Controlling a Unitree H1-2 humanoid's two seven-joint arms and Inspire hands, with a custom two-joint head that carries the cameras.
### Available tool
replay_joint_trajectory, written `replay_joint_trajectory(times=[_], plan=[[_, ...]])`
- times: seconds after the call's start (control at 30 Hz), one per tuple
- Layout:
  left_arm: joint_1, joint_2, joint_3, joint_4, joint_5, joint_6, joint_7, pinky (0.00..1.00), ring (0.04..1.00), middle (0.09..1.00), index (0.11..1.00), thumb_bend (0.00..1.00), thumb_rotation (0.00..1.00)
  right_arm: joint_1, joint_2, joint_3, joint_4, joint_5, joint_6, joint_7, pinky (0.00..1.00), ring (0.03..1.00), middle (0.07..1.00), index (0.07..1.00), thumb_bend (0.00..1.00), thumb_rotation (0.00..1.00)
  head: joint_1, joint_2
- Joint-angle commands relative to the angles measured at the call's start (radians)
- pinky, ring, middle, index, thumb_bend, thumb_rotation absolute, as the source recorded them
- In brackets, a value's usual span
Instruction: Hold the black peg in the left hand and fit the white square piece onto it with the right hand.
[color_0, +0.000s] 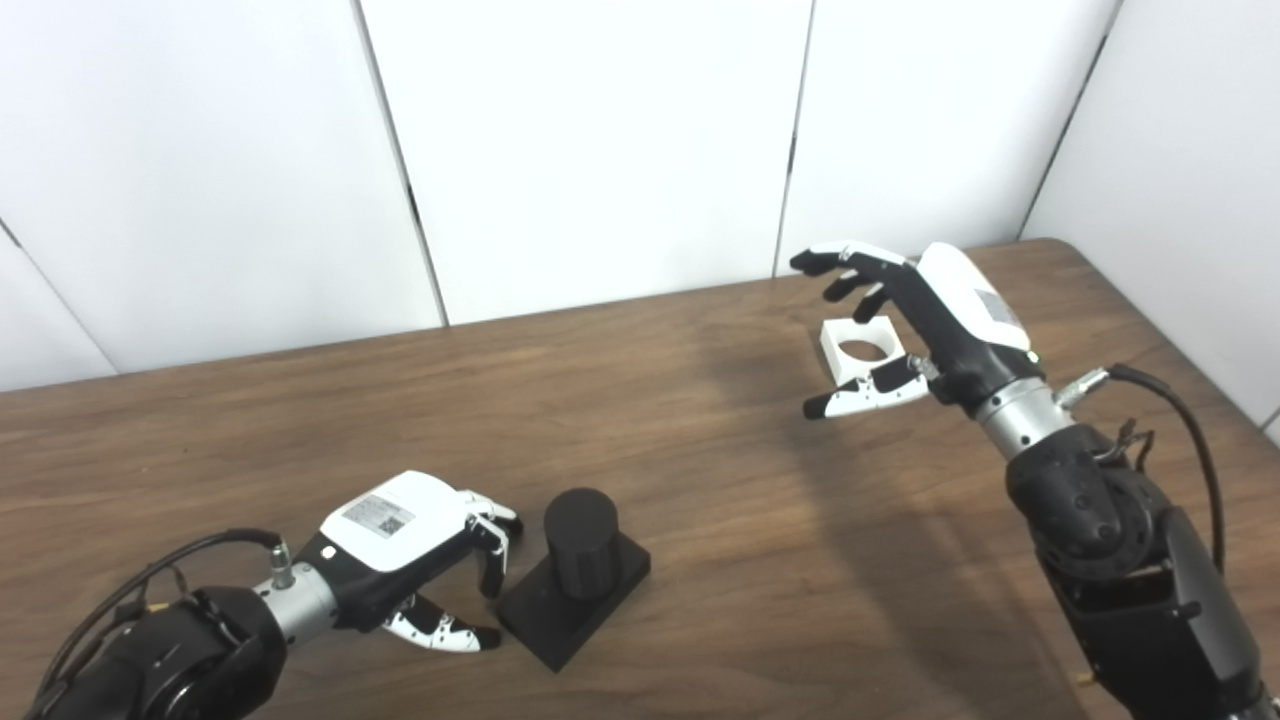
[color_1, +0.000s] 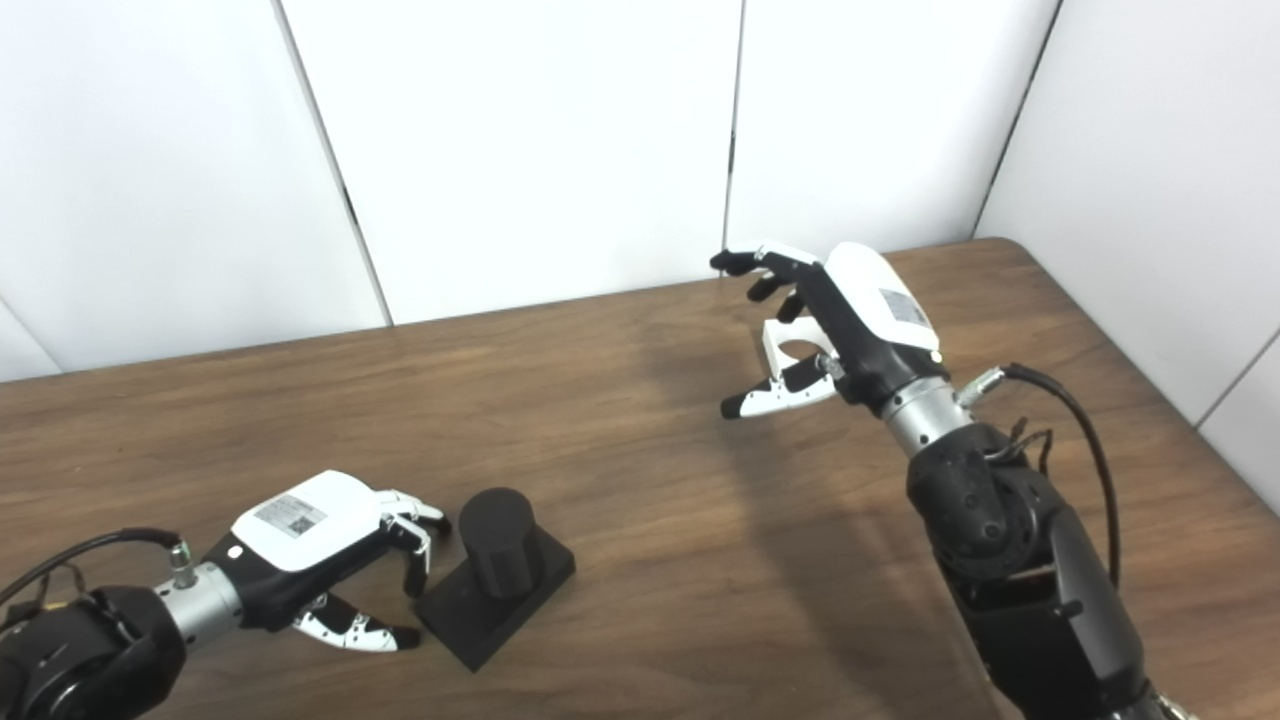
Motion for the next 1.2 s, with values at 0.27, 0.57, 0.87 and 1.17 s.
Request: replay_joint_trajectory(times=[0.27,0.57,0.87,1.17], plan=[[0.042,0.027,0.004,0.011,0.033,-0.012,-0.063,0.68,0.816,0.829,0.487,0.52,0.06,-0.022,-0.047,-0.021,-0.024,-0.081,-0.041,-0.027,0.57,0.695,0.767,0.754,0.76,0.09,-0.003,-0.004],[0.046,0.018,0.018,0.017,0.026,-0.015,-0.070,0.68,0.813,0.824,0.487,0.52,0.06,-0.031,-0.081,-0.031,-0.017,-0.115,-0.036,-0.015,0.56,0.702,0.777,0.763,0.75,0.08,-0.006,-0.008],[0.058,0.011,0.029,0.013,0.030,-0.023,-0.050,0.68,0.810,0.819,0.487,0.52,0.06,-0.060,-0.175,-0.006,0.025,-0.207,0.001,0.070,0.62,0.768,0.823,0.793,0.78,0.06,-0.010,-0.009],[0.067,0.000,0.040,0.009,0.033,-0.037,-0.045,0.66,0.802,0.814,0.486,0.52,0.06,-0.139,-0.241,0.035,0.135,-0.262,0.032,0.169,0.63,0.795,0.842,0.797,0.84,0.08,-0.017,-0.009]])
